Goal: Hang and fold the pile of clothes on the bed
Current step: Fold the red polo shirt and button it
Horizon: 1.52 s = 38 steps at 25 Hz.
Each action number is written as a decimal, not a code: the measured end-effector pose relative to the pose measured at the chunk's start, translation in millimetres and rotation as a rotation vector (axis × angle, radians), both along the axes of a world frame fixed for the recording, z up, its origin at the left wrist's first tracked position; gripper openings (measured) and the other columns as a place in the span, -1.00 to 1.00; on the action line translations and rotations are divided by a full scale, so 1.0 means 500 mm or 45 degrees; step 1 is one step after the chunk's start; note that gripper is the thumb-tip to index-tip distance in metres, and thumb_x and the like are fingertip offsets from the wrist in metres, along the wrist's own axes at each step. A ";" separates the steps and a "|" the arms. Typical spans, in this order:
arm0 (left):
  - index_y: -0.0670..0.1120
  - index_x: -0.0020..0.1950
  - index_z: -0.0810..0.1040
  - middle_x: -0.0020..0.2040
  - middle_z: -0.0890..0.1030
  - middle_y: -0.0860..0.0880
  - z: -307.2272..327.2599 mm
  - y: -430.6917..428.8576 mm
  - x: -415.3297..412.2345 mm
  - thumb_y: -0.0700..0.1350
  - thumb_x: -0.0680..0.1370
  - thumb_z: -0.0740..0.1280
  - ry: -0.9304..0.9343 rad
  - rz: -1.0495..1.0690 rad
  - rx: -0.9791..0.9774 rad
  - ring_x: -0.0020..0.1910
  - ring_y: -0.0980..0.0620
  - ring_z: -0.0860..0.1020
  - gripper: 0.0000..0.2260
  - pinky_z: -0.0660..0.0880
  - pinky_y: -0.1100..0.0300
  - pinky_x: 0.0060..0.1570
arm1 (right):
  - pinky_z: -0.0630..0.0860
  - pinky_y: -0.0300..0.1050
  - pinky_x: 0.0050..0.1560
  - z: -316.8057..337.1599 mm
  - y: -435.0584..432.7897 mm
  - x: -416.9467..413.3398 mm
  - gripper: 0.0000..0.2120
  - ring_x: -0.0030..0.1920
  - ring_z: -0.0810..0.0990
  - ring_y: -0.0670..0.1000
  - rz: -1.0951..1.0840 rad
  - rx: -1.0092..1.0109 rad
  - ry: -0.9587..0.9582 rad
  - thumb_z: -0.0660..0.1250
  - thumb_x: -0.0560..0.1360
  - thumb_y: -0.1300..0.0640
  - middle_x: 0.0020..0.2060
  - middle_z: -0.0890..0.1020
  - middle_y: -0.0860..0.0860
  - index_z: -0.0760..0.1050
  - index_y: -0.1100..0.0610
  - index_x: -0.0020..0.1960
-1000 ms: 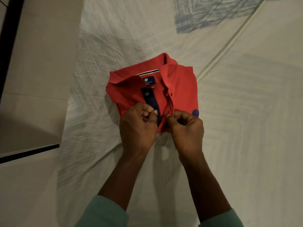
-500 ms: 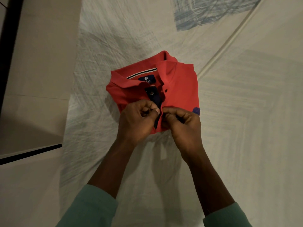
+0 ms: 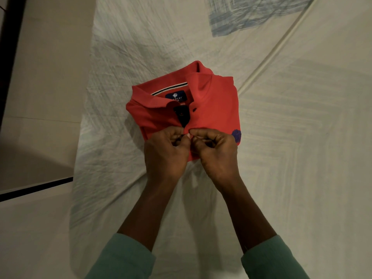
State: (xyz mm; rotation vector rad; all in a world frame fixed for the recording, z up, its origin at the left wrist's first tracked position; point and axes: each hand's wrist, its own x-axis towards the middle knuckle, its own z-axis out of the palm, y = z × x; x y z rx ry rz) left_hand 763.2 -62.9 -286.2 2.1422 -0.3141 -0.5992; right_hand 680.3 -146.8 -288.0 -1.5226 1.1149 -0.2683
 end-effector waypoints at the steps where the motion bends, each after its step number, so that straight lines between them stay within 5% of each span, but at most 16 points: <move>1: 0.01 -0.10 0.73 -0.30 0.68 0.14 -0.001 -0.004 -0.001 -0.09 0.55 0.48 0.005 0.020 0.016 -0.28 0.20 0.64 -0.95 0.57 0.23 -0.26 | 0.70 0.04 0.06 -0.001 0.004 0.001 -0.80 -0.08 0.74 -0.10 -0.013 -0.009 0.008 0.43 0.55 0.32 -0.09 0.77 -0.05 0.74 0.09 0.06; 8: 0.05 -0.24 0.66 -0.31 0.67 0.11 -0.004 -0.001 0.031 -0.14 0.54 0.50 0.266 0.025 0.030 -0.28 0.27 0.62 -0.82 0.55 0.30 -0.22 | 0.67 0.07 -0.14 -0.009 0.028 0.019 -0.81 -0.27 0.69 -0.09 -0.118 -0.164 0.083 0.46 0.55 0.18 -0.30 0.71 -0.11 0.68 -0.09 -0.15; 12: -0.05 -0.22 0.65 -0.33 0.64 0.07 -0.009 -0.011 0.022 -0.17 0.55 0.44 0.127 -0.047 0.143 -0.32 0.16 0.60 -0.86 0.45 0.25 -0.29 | 0.68 0.06 -0.07 -0.017 0.039 0.015 -0.94 -0.20 0.69 -0.12 -0.164 -0.179 0.092 0.48 0.55 0.14 -0.21 0.72 -0.11 0.72 0.01 -0.04; 16: 0.00 -0.23 0.59 -0.37 0.58 0.10 -0.019 -0.002 0.024 -0.14 0.57 0.42 0.177 -0.111 0.124 -0.36 0.17 0.52 -0.82 0.37 0.24 -0.29 | 0.63 0.03 -0.15 -0.018 0.036 0.015 -0.88 -0.27 0.66 -0.08 -0.157 -0.198 0.082 0.46 0.55 0.22 -0.31 0.69 -0.08 0.68 0.04 -0.13; 22: 0.04 -0.13 0.63 -0.24 0.69 0.06 -0.023 0.001 0.042 -0.12 0.54 0.51 0.302 0.025 0.037 -0.22 0.07 0.69 -0.89 0.67 0.00 -0.03 | 0.56 -0.09 -0.20 -0.028 0.011 0.021 -0.83 -0.30 0.59 -0.11 -0.019 -0.155 0.125 0.41 0.56 0.26 -0.30 0.67 -0.06 0.66 0.04 -0.14; 26: -0.06 -0.12 0.59 -0.28 0.70 -0.02 -0.018 -0.005 0.044 -0.06 0.51 0.58 0.335 0.167 -0.012 -0.37 0.11 0.70 -0.81 0.70 0.06 -0.17 | 0.66 0.06 -0.10 -0.026 -0.007 0.021 -0.84 -0.27 0.64 -0.09 0.030 -0.061 0.154 0.39 0.58 0.20 -0.25 0.70 -0.04 0.65 0.01 -0.13; 29: -0.08 -0.06 0.62 -0.29 0.71 -0.02 -0.010 -0.004 0.048 0.10 0.55 0.51 0.327 0.211 -0.071 -0.37 0.11 0.70 -0.74 0.67 0.12 -0.22 | 0.68 0.15 -0.02 -0.006 -0.014 0.026 -0.84 -0.19 0.70 0.03 -0.103 0.001 0.141 0.41 0.57 -0.03 -0.25 0.71 -0.01 0.62 0.00 -0.14; 32: -0.02 -0.01 0.65 -0.26 0.71 0.03 -0.011 -0.009 0.057 0.03 0.62 0.43 0.149 0.210 -0.122 -0.32 0.14 0.69 -0.87 0.67 0.11 -0.15 | 0.59 -0.13 -0.16 0.026 -0.017 0.073 -0.61 -0.27 0.65 -0.08 -0.186 -0.250 0.156 0.40 0.54 -0.27 -0.31 0.67 -0.04 0.57 0.06 -0.17; 34: 0.01 -0.02 0.65 -0.22 0.68 0.11 -0.012 -0.022 0.062 0.01 0.60 0.44 -0.026 0.161 -0.118 -0.24 0.24 0.66 -0.91 0.58 0.33 -0.13 | 0.48 -0.18 -0.26 0.030 -0.025 0.115 -0.53 -0.33 0.58 -0.08 -0.128 -0.392 0.233 0.39 0.52 -0.33 -0.36 0.62 -0.06 0.53 0.09 -0.18; 38: 0.04 -0.01 0.63 -0.24 0.62 0.20 -0.019 -0.047 0.066 0.09 0.57 0.48 -0.203 0.175 -0.057 -0.23 0.28 0.61 -0.85 0.45 0.47 -0.22 | 0.35 -0.11 -0.31 0.015 -0.038 0.150 -0.69 -0.36 0.51 0.00 -0.054 -0.532 0.375 0.36 0.54 -0.09 -0.38 0.55 0.00 0.49 0.12 -0.23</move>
